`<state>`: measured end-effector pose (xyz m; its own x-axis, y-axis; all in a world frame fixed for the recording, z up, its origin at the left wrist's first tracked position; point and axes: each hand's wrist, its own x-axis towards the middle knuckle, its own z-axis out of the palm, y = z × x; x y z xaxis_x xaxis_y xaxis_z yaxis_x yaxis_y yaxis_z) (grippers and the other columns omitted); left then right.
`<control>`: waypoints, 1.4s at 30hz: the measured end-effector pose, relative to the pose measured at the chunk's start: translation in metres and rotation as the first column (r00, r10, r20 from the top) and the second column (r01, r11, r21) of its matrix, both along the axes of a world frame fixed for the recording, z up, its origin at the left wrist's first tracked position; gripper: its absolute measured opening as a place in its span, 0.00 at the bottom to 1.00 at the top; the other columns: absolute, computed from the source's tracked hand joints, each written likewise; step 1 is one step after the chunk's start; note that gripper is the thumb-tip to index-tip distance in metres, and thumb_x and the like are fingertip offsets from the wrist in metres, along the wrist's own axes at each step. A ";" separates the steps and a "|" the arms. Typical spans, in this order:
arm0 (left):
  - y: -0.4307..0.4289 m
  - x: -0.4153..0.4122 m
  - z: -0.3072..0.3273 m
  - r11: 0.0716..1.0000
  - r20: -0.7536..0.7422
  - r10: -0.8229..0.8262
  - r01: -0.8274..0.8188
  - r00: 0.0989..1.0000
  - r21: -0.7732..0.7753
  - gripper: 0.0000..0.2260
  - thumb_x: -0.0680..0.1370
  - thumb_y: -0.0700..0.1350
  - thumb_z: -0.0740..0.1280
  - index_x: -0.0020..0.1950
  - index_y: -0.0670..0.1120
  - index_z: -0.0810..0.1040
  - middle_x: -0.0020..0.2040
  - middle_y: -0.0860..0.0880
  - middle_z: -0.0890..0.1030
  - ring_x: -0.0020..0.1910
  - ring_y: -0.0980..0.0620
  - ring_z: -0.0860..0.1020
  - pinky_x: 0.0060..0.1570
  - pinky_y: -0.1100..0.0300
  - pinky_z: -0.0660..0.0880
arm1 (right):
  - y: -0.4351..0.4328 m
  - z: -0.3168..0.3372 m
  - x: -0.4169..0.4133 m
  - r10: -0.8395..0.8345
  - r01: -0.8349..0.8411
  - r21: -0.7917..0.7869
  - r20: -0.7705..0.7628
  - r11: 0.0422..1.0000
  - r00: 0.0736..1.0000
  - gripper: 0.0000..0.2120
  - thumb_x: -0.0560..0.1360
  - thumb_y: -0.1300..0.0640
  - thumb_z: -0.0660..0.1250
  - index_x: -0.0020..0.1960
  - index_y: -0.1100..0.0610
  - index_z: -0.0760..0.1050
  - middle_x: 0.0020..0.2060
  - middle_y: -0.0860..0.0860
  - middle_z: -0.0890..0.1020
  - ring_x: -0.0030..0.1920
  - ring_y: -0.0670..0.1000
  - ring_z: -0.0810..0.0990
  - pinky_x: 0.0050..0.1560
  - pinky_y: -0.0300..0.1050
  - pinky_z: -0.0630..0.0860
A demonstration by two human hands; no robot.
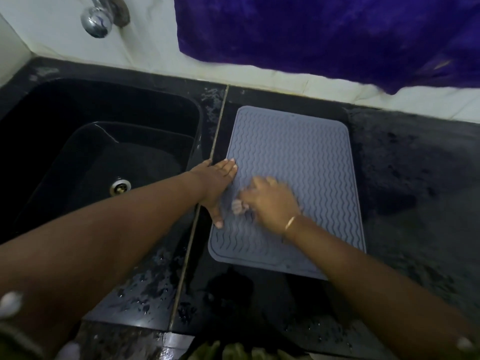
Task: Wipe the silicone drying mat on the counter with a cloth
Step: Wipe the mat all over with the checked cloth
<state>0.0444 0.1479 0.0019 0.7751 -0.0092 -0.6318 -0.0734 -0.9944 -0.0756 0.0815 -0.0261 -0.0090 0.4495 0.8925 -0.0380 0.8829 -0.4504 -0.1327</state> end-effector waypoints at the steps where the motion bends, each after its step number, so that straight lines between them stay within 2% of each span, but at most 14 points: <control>1: -0.001 0.000 0.001 1.000 -0.003 -0.011 0.012 1.000 0.015 0.66 0.59 0.69 0.73 0.76 0.41 0.34 0.78 0.44 0.36 0.77 0.49 0.38 0.74 0.50 0.38 | 0.010 0.001 0.013 -0.072 0.070 0.040 0.046 0.997 0.996 0.09 0.70 0.61 0.69 0.50 0.53 0.79 0.46 0.58 0.77 0.47 0.60 0.77 0.43 0.51 0.72; 5: -0.005 0.001 0.001 0.996 0.008 -0.038 0.037 0.999 0.081 0.66 0.58 0.69 0.73 0.77 0.41 0.35 0.78 0.42 0.37 0.77 0.47 0.39 0.74 0.50 0.38 | 0.029 -0.001 0.034 -0.294 0.293 0.095 -0.011 0.951 0.956 0.16 0.72 0.62 0.65 0.59 0.52 0.76 0.52 0.59 0.76 0.54 0.61 0.76 0.51 0.52 0.73; 8: -0.006 0.000 0.000 0.991 0.041 -0.064 0.058 0.997 0.120 0.66 0.58 0.70 0.73 0.77 0.39 0.36 0.78 0.42 0.38 0.77 0.47 0.40 0.74 0.50 0.39 | 0.021 -0.004 -0.005 -0.193 0.195 0.035 -0.057 0.980 0.980 0.15 0.70 0.61 0.68 0.56 0.53 0.79 0.50 0.59 0.77 0.50 0.61 0.77 0.47 0.52 0.75; 11: -0.005 -0.001 -0.001 0.988 0.072 -0.094 0.084 0.993 0.131 0.63 0.61 0.68 0.73 0.76 0.38 0.36 0.78 0.41 0.40 0.78 0.46 0.42 0.75 0.50 0.43 | 0.005 -0.009 -0.047 -0.156 0.158 0.041 -0.040 0.987 0.987 0.12 0.59 0.60 0.76 0.43 0.53 0.82 0.39 0.56 0.79 0.37 0.60 0.80 0.35 0.49 0.76; 13: -0.005 -0.001 -0.001 0.987 0.071 -0.101 0.091 0.992 0.132 0.64 0.61 0.70 0.71 0.76 0.38 0.36 0.78 0.41 0.39 0.78 0.46 0.42 0.75 0.49 0.42 | -0.009 -0.010 -0.069 -0.110 0.111 0.057 -0.029 0.992 0.994 0.08 0.59 0.57 0.73 0.38 0.50 0.82 0.36 0.53 0.80 0.33 0.57 0.79 0.31 0.44 0.75; 16: -0.002 -0.001 -0.003 0.992 0.056 -0.075 0.069 0.996 0.105 0.67 0.58 0.73 0.70 0.76 0.39 0.34 0.78 0.42 0.38 0.77 0.47 0.41 0.74 0.50 0.39 | -0.031 -0.011 -0.094 -0.016 0.013 0.068 0.052 0.998 0.999 0.12 0.57 0.56 0.70 0.41 0.48 0.81 0.37 0.49 0.80 0.35 0.53 0.79 0.33 0.42 0.72; 20: -0.002 -0.002 -0.004 0.984 0.058 -0.118 0.109 0.991 0.138 0.67 0.58 0.73 0.70 0.76 0.38 0.35 0.78 0.41 0.39 0.77 0.46 0.41 0.75 0.50 0.39 | -0.026 -0.015 -0.069 0.001 -0.019 0.093 0.190 0.995 0.982 0.13 0.67 0.53 0.58 0.43 0.50 0.80 0.37 0.51 0.79 0.36 0.54 0.78 0.33 0.43 0.71; 23: -0.007 0.000 -0.001 0.972 0.047 -0.154 0.143 0.987 0.188 0.66 0.59 0.73 0.70 0.76 0.36 0.37 0.78 0.39 0.41 0.77 0.44 0.43 0.76 0.50 0.41 | 0.000 -0.007 -0.016 -0.141 0.130 0.068 0.178 0.989 0.974 0.04 0.65 0.56 0.68 0.39 0.54 0.79 0.34 0.57 0.78 0.35 0.59 0.79 0.33 0.48 0.74; 25: -0.011 0.002 0.001 0.959 0.029 -0.178 0.167 0.984 0.230 0.66 0.59 0.73 0.69 0.76 0.35 0.38 0.78 0.38 0.42 0.77 0.43 0.44 0.76 0.49 0.41 | 0.017 0.000 0.012 -0.251 0.253 0.013 0.175 0.967 0.952 0.13 0.60 0.60 0.77 0.43 0.57 0.80 0.35 0.59 0.80 0.36 0.60 0.80 0.34 0.49 0.76; 27: -0.013 0.004 0.002 0.942 0.006 -0.199 0.190 0.980 0.276 0.64 0.61 0.73 0.69 0.76 0.35 0.38 0.77 0.38 0.42 0.77 0.43 0.44 0.75 0.49 0.41 | 0.029 0.000 0.020 -0.318 0.321 0.004 0.167 0.947 0.933 0.17 0.69 0.61 0.71 0.58 0.57 0.77 0.48 0.61 0.80 0.49 0.61 0.79 0.45 0.51 0.76; 29: -0.014 0.004 0.001 0.938 0.012 -0.206 0.194 0.979 0.286 0.58 0.67 0.69 0.68 0.76 0.35 0.39 0.77 0.37 0.42 0.77 0.42 0.44 0.76 0.49 0.42 | 0.029 -0.004 0.013 -0.390 0.391 0.004 0.081 0.920 0.917 0.18 0.75 0.59 0.63 0.65 0.55 0.71 0.56 0.60 0.76 0.57 0.61 0.75 0.51 0.51 0.73; 33: -0.017 0.003 0.005 0.929 0.013 -0.208 0.194 0.978 0.315 0.60 0.65 0.70 0.69 0.76 0.34 0.39 0.77 0.37 0.43 0.77 0.42 0.46 0.76 0.49 0.44 | 0.008 -0.007 -0.017 -0.432 0.437 0.045 -0.091 0.899 0.897 0.20 0.74 0.50 0.67 0.64 0.55 0.71 0.54 0.61 0.77 0.53 0.61 0.77 0.49 0.51 0.75; 38: -0.022 0.004 0.006 0.913 -0.001 -0.234 0.221 0.972 0.343 0.43 0.78 0.57 0.63 0.76 0.35 0.41 0.78 0.37 0.45 0.77 0.42 0.47 0.75 0.48 0.45 | -0.011 0.001 -0.061 -0.370 0.356 -0.104 -0.230 0.929 0.900 0.16 0.71 0.55 0.67 0.59 0.57 0.74 0.52 0.57 0.80 0.51 0.58 0.79 0.47 0.47 0.77; 42: -0.025 0.006 0.008 0.902 -0.044 -0.217 0.217 0.975 0.373 0.46 0.77 0.61 0.63 0.76 0.35 0.39 0.78 0.38 0.44 0.77 0.42 0.46 0.75 0.48 0.43 | -0.033 0.003 -0.093 -0.335 0.298 -0.161 -0.311 0.941 0.890 0.19 0.70 0.55 0.67 0.61 0.55 0.73 0.55 0.55 0.78 0.54 0.57 0.77 0.50 0.48 0.77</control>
